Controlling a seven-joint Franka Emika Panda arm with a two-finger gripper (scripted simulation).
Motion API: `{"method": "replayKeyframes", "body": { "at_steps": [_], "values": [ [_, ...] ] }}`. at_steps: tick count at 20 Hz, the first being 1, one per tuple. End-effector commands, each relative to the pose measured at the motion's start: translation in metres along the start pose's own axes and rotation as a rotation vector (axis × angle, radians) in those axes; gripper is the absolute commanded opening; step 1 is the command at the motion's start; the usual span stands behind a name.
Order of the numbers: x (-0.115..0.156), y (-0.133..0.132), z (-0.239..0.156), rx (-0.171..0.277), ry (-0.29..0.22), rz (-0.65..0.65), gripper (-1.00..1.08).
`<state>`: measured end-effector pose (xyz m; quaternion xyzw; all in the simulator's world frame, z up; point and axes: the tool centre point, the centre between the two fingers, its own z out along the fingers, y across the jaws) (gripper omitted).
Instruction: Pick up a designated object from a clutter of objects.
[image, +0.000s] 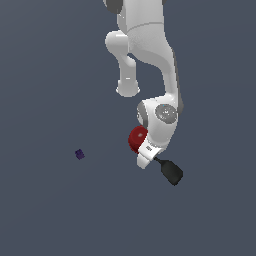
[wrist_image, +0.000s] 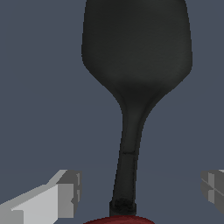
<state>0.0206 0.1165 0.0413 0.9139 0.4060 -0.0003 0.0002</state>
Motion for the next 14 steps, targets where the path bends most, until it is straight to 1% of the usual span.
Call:
{"method": "replayKeyframes", "body": {
  "at_steps": [1, 7, 8, 14],
  "values": [
    [0.000, 0.000, 0.012, 0.000, 0.000, -0.001, 1.00],
    [0.000, 0.000, 0.022, 0.000, 0.000, -0.002, 1.00],
    [0.000, 0.000, 0.022, 0.000, 0.000, -0.002, -1.00],
    [0.000, 0.000, 0.022, 0.000, 0.000, -0.002, -1.00]
  ]
}}
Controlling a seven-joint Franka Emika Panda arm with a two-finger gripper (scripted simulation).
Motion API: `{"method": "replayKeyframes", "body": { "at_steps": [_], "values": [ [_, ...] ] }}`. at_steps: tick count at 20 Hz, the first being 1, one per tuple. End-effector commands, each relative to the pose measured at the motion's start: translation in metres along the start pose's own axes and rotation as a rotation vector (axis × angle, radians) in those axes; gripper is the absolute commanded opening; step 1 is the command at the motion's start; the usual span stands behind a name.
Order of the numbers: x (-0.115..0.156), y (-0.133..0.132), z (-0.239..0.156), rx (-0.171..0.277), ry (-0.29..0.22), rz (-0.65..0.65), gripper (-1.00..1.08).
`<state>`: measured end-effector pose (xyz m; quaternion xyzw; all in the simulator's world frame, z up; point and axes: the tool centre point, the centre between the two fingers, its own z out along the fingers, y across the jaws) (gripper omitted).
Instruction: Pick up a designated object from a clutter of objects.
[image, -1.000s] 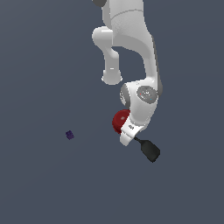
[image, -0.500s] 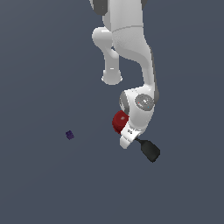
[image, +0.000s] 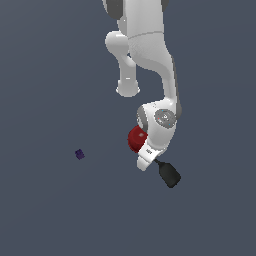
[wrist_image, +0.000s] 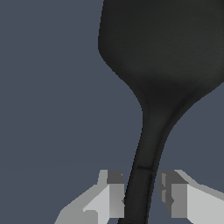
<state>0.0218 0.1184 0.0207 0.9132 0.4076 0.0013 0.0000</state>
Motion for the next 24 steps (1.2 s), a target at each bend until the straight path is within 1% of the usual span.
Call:
{"method": "replayKeyframes", "body": {
  "at_steps": [1, 6, 12, 18, 24],
  "values": [
    [-0.002, 0.001, 0.002, 0.001, -0.003, 0.002, -1.00],
    [-0.001, 0.000, -0.001, 0.000, 0.000, 0.000, -1.00],
    [-0.010, 0.001, -0.011, 0.000, 0.000, 0.000, -1.00],
    [-0.031, 0.004, -0.035, -0.001, -0.001, 0.000, -1.00],
    [-0.063, 0.008, -0.071, -0.001, -0.002, 0.000, -1.00]
  ]
}}
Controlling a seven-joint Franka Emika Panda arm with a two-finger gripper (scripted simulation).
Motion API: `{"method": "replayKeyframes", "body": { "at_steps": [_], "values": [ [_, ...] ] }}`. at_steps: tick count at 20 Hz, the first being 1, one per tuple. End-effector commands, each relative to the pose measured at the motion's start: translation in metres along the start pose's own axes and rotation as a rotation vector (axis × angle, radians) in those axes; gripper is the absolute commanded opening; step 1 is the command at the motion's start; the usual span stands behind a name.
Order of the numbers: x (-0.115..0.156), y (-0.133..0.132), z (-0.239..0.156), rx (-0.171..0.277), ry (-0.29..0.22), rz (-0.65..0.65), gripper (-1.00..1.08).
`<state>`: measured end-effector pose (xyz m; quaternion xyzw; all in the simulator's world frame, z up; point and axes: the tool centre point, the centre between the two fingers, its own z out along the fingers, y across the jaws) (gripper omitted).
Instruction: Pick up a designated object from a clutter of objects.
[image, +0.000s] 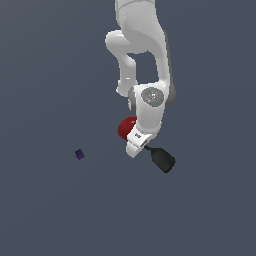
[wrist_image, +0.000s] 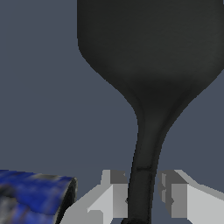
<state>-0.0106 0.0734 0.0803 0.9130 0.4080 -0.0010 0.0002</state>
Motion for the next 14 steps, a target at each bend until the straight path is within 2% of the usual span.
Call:
{"method": "replayKeyframes", "body": {
  "at_steps": [1, 14],
  "values": [
    [-0.015, 0.003, -0.018, -0.003, 0.002, 0.001, -1.00],
    [-0.094, 0.014, -0.110, -0.001, 0.004, 0.001, -1.00]
  ]
}}
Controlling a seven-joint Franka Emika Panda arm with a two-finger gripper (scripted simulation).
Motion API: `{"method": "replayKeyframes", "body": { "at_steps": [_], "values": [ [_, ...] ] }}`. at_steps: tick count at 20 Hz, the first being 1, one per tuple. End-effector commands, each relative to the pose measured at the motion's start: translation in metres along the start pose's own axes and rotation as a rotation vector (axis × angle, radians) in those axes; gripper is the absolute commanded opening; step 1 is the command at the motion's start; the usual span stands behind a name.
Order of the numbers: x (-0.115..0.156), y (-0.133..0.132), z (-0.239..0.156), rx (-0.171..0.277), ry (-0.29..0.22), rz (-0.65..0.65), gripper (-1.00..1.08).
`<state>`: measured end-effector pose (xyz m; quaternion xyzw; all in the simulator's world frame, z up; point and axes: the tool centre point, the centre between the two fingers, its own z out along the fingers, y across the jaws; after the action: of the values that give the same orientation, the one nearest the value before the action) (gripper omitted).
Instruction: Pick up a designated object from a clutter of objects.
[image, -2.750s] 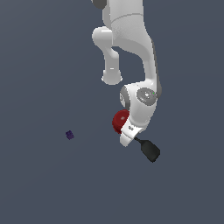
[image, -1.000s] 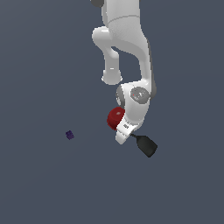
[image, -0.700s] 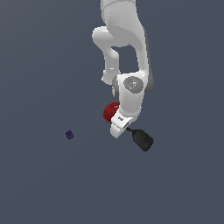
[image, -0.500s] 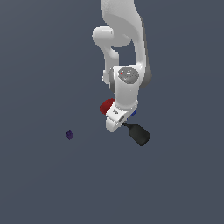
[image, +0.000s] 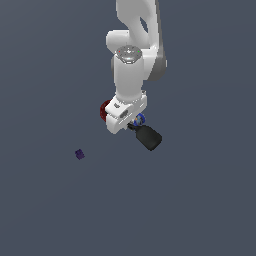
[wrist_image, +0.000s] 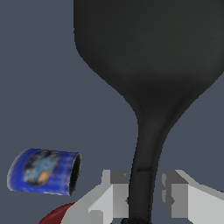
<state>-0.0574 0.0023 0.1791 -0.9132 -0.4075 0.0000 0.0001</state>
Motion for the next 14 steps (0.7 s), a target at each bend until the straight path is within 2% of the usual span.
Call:
{"method": "replayKeyframes", "body": {
  "at_steps": [1, 14],
  "values": [
    [-0.015, 0.002, -0.019, 0.000, 0.003, 0.000, -1.00],
    [-0.099, 0.016, -0.120, 0.002, 0.005, 0.000, -1.00]
  ]
}}
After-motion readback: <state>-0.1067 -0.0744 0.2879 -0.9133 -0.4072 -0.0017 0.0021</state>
